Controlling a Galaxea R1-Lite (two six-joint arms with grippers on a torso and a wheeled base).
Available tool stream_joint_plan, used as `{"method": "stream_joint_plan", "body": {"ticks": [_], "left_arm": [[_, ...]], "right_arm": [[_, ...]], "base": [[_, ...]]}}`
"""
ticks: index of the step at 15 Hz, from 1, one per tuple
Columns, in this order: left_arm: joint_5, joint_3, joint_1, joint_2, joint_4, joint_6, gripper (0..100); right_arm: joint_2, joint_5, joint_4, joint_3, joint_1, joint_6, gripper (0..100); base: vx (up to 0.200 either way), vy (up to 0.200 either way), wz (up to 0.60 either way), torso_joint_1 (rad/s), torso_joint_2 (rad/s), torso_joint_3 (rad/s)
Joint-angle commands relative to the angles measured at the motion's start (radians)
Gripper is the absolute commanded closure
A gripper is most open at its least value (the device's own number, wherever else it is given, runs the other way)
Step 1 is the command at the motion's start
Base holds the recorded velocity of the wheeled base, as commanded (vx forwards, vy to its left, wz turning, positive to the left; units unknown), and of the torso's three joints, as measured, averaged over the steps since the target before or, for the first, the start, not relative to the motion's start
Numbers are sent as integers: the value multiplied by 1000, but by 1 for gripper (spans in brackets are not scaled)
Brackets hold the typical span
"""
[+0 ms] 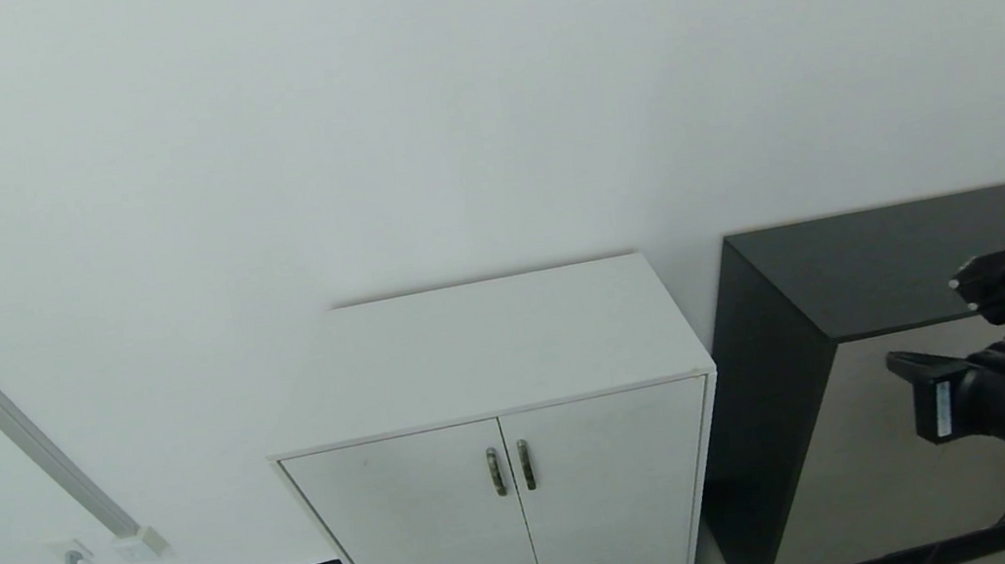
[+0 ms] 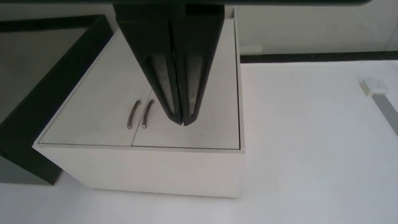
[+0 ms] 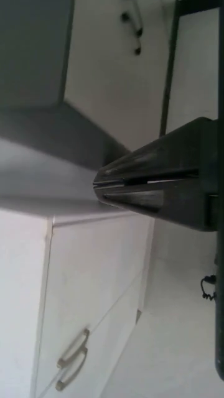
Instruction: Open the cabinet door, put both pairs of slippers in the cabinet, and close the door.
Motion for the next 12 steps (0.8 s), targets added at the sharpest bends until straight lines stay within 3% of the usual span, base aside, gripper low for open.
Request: {"method": "stream_joint_plan", "body": {"ticks": [1, 4, 9, 10, 12], "left_arm": [[0, 0, 0, 1, 0, 0, 100], [0, 0, 0, 2, 0, 0, 100], [0, 0, 0, 1, 0, 0, 100], [0, 0, 0, 1, 0, 0, 100], [0, 0, 0, 1, 0, 0, 100]], "right_arm": [[-186, 0, 20, 107, -87, -4, 100], [-343, 0, 109, 154, -147, -16, 100], [-726, 12, 515, 104, -159, -31, 100], [-838, 15, 660, 67, -156, -36, 100], [-953, 31, 779, 52, -148, -36, 100]], "base": [[0, 0, 0, 0, 0, 0], [0, 0, 0, 0, 0, 0], [0, 0, 0, 0, 0, 0], [0, 0, 0, 0, 0, 0], [0, 0, 0, 0, 0, 0]]}}
